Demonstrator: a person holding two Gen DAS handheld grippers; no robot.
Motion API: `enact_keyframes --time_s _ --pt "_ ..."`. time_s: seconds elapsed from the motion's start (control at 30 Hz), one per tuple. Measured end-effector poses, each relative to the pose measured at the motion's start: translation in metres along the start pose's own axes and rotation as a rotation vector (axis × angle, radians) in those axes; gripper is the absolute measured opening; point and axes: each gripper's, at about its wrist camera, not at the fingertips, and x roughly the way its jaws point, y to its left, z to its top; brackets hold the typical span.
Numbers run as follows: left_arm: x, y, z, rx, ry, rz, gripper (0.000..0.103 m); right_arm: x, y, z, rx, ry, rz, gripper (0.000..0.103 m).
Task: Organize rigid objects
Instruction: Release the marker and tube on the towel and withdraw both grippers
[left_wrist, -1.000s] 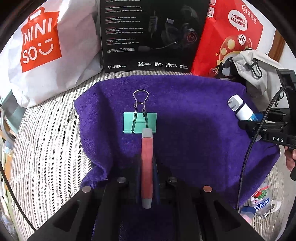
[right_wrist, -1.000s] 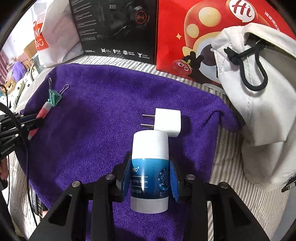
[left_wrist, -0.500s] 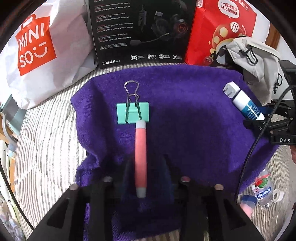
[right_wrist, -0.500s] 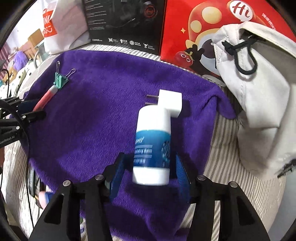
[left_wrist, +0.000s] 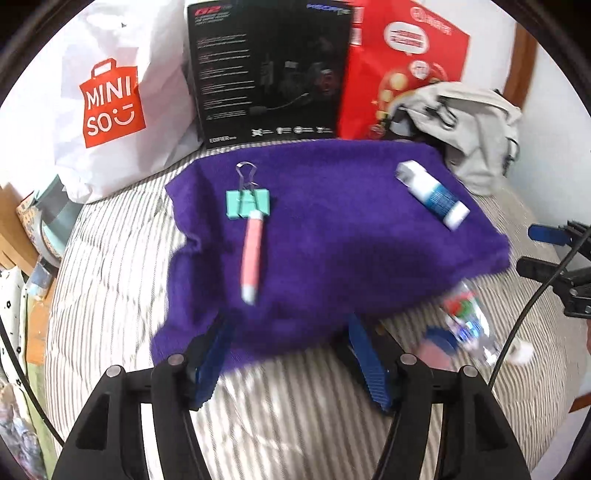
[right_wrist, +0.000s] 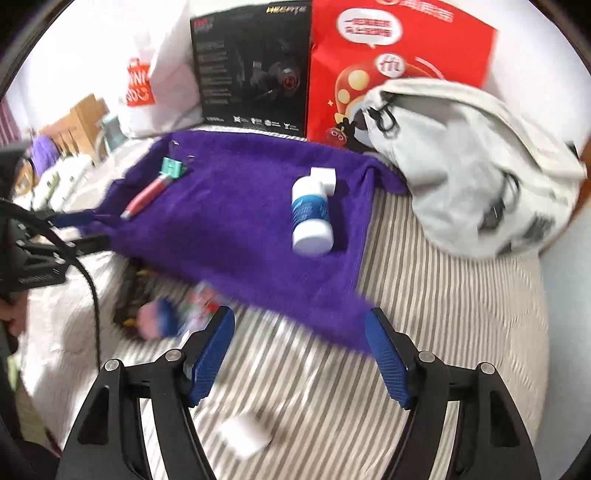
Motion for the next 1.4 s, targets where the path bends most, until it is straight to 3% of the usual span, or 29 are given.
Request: enact_keyframes --time_s 0.13,0.3,0.47,0.6,0.7,0.87,0.93,1.4 --pt "-0.004 -0.01 -0.017 -0.037 0.002 -0.055 0.063 -0.008 -0.001 -0.036 0.049 0.001 0.026 0.074" --pt "0.001 -0.02 -0.038 -0.07 0.008 -0.085 0.063 -0.002 -0.011 -0.073 0.095 0.016 -0.056 0.074" --pt "0.003 -0.018 -0.05 -0.107 -0.003 -0.094 0.063 0.005 -0.035 -0.091 0.224 -0.027 -0.011 0.074" --pt "0.005 -0.016 -0.057 -0.126 0.001 -0.09 0.063 0.014 -0.049 -0.101 0.283 -0.04 -0.022 0.074" --pt "0.004 -0.015 -0.063 -0.131 0.002 -0.092 0.063 0.016 -0.047 -0.102 0.262 -0.07 -0.034 0.076" --pt "0.006 -0.016 -0.069 -0.129 0.012 -0.087 0.063 0.03 -0.026 -0.101 0.138 -0.068 -0.097 0.102" --pt "0.006 -0.016 -0.07 -0.132 0.013 -0.092 0.063 0.034 -0.019 -0.099 0.112 -0.055 -0.13 0.103" --pt "0.006 -0.015 -0.073 -0.131 -0.001 -0.102 0.063 0.035 -0.025 -0.098 0.119 -0.054 -0.116 0.103"
